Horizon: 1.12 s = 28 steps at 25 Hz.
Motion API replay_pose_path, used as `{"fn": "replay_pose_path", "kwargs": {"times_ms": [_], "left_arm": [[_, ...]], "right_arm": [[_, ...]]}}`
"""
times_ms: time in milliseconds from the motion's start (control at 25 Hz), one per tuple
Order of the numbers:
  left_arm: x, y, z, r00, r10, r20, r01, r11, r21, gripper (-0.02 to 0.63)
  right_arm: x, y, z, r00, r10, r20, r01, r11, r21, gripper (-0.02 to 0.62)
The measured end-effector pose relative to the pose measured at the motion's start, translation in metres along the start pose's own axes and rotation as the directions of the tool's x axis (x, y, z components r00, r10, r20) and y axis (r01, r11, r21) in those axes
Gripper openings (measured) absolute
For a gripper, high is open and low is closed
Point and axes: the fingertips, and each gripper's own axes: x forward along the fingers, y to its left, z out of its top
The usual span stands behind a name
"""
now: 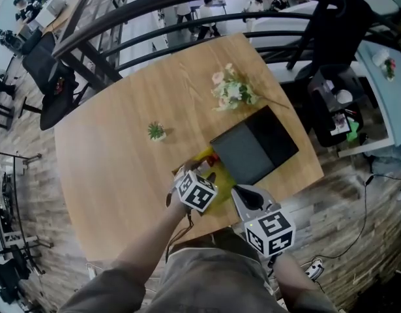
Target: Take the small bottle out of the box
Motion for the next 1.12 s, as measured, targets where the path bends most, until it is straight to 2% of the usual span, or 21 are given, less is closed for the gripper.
{"fn": "replay_pose_path", "kwargs": {"times_ms": [160, 320, 440, 520, 560, 760, 880, 1120], "left_arm": [[0.01, 0.01, -0.002, 0.997, 0.075, 0.001, -0.075, 0.997, 0.013, 0.303], [0.026, 0.014, -0.01, 0.995, 0.087, -0.055, -0.083, 0.994, 0.07, 0.316], [0.028, 0.018, -0.011, 0.989, 0.128, -0.077, -0.115, 0.982, 0.15, 0.279], [0.029, 0.022, -0.011, 0.985, 0.149, -0.09, -0.128, 0.971, 0.203, 0.209], [0.029, 0.022, -0.01, 0.985, 0.142, -0.096, -0.119, 0.97, 0.211, 0.198], [0.03, 0.016, -0.009, 0.995, 0.026, -0.099, -0.016, 0.995, 0.096, 0.201], [0.033, 0.013, -0.011, 0.994, 0.01, -0.113, 0.001, 0.995, 0.097, 0.209], [0.038, 0.012, -0.01, 0.99, -0.033, -0.14, 0.031, 0.999, -0.019, 0.215]], "right_arm": [[-0.001, -0.002, -0.001, 1.0, -0.002, -0.005, 0.002, 1.0, -0.001, 0.014], [-0.004, -0.005, -0.005, 1.0, -0.008, -0.014, 0.008, 1.0, 0.004, 0.014], [-0.007, -0.007, -0.012, 1.0, -0.009, -0.024, 0.01, 1.0, 0.014, 0.014], [-0.007, -0.009, -0.016, 0.999, -0.009, -0.032, 0.01, 1.0, 0.022, 0.014], [-0.006, -0.01, -0.017, 0.999, -0.009, -0.035, 0.01, 1.0, 0.025, 0.014], [-0.002, -0.01, -0.02, 0.999, 0.005, -0.033, -0.004, 0.999, 0.045, 0.014], [0.003, -0.008, -0.021, 0.999, 0.019, -0.033, -0.017, 0.998, 0.054, 0.014], [0.007, -0.007, -0.02, 0.999, 0.028, -0.034, -0.026, 0.998, 0.063, 0.014]]}}
